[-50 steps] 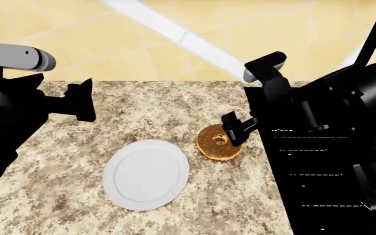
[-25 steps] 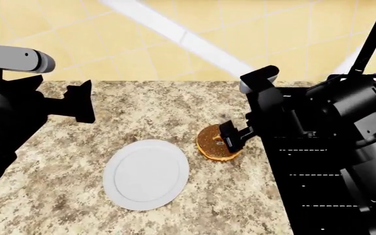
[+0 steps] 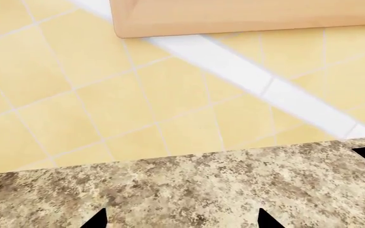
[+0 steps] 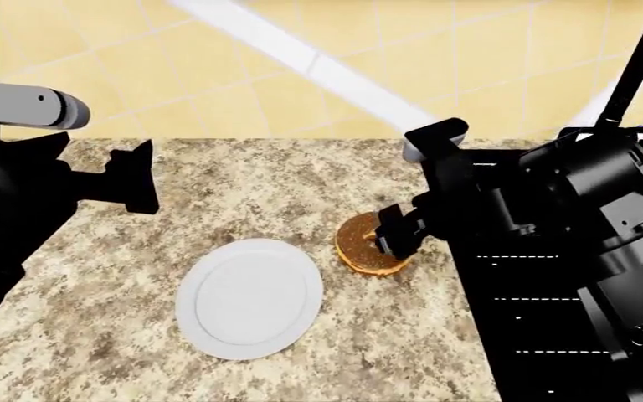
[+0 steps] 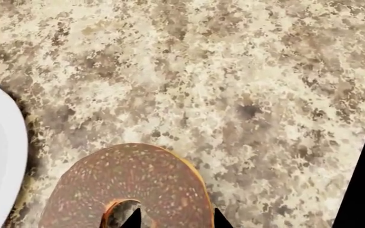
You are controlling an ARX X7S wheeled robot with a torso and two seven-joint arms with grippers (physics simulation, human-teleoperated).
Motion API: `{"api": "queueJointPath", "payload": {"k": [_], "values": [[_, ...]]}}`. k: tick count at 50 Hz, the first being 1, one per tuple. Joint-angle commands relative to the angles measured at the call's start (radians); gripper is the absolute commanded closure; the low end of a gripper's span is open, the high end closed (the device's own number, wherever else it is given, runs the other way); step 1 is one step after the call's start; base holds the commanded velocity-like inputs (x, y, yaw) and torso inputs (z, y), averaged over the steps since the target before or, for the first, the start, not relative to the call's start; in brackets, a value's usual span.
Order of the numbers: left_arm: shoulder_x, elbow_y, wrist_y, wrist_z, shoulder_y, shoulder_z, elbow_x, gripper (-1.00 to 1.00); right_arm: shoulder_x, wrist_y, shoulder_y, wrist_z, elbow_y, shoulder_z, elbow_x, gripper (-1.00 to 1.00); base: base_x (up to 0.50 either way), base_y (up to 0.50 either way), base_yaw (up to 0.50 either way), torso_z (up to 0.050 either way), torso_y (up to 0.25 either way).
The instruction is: Place the pastries on the plates.
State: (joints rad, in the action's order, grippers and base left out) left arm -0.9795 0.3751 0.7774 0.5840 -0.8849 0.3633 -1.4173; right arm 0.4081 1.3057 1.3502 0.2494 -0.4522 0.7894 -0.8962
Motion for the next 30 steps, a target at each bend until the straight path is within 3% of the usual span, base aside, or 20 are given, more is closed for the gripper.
{"api": "queueJointPath", "payload": {"k": [1, 23, 30], "values": [[0.007, -0.009, -0.015, -0.012, 0.008, -0.002, 0.012, -1.00, -0.008, -0.020, -0.015, 0.004, 0.004, 0.009, 0.075, 1.00, 0.00, 0.00, 0.00, 0.000, 0.000], [-0.007, -0.004, -0.010, -0.009, 0.002, -0.011, -0.001, -1.00, 0.011, 0.004, 0.168, -0.044, 0.078, -0.102, 0.034, 1.00, 0.00, 0.00, 0.00, 0.000, 0.000], [-0.005, 0.002, -0.010, 0.000, 0.002, -0.012, -0.004, -1.00, -0.003, 0.014, 0.147, -0.057, 0.130, -0.110, 0.007, 1.00, 0.00, 0.00, 0.00, 0.000, 0.000]]}}
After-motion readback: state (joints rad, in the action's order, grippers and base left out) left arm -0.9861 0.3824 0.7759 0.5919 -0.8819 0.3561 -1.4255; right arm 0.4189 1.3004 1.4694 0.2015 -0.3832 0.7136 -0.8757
